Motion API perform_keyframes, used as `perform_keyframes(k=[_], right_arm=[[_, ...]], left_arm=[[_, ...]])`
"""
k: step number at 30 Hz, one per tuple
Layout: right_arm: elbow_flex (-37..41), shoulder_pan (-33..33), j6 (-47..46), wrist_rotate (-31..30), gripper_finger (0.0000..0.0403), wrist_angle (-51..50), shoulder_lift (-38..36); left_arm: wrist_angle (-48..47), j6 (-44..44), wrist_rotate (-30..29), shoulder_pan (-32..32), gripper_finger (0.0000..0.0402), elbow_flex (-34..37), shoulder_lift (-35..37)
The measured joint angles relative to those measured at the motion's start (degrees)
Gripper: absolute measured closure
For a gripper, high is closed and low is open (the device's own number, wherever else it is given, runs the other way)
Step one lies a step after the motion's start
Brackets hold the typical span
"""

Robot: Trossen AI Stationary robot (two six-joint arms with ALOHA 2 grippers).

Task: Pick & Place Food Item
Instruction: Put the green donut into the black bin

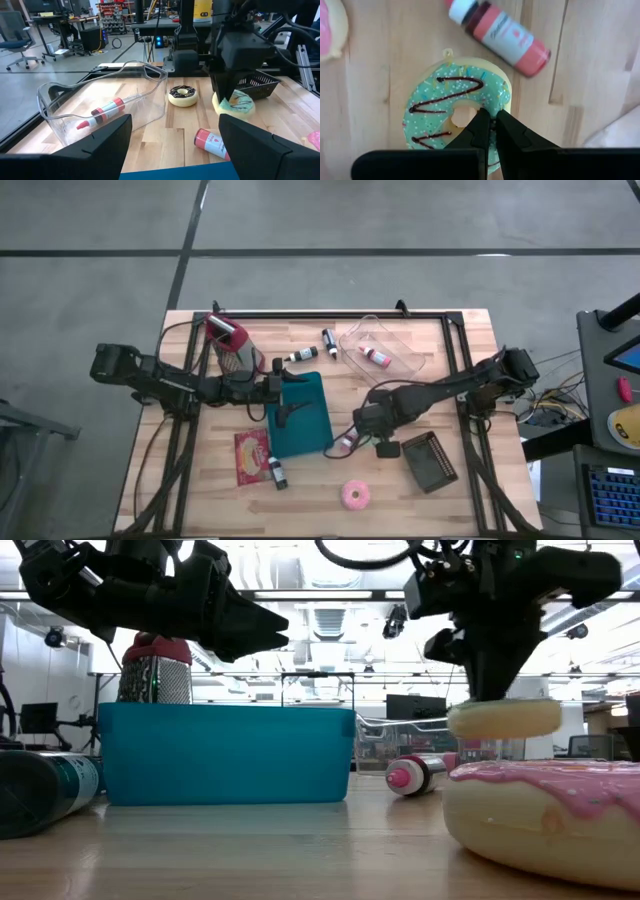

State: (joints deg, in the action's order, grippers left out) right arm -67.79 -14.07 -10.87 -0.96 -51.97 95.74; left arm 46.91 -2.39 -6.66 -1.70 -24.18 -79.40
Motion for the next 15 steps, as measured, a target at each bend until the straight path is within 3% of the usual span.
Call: perform_keyframes(k=[15], right_arm=[[-0.8,-5.0,-6.6,1.4,0.039,-5.8,-0.1]], left_arm=[[0.0,0.0,0.0,0.0,0.0097,0.0,0.0]])
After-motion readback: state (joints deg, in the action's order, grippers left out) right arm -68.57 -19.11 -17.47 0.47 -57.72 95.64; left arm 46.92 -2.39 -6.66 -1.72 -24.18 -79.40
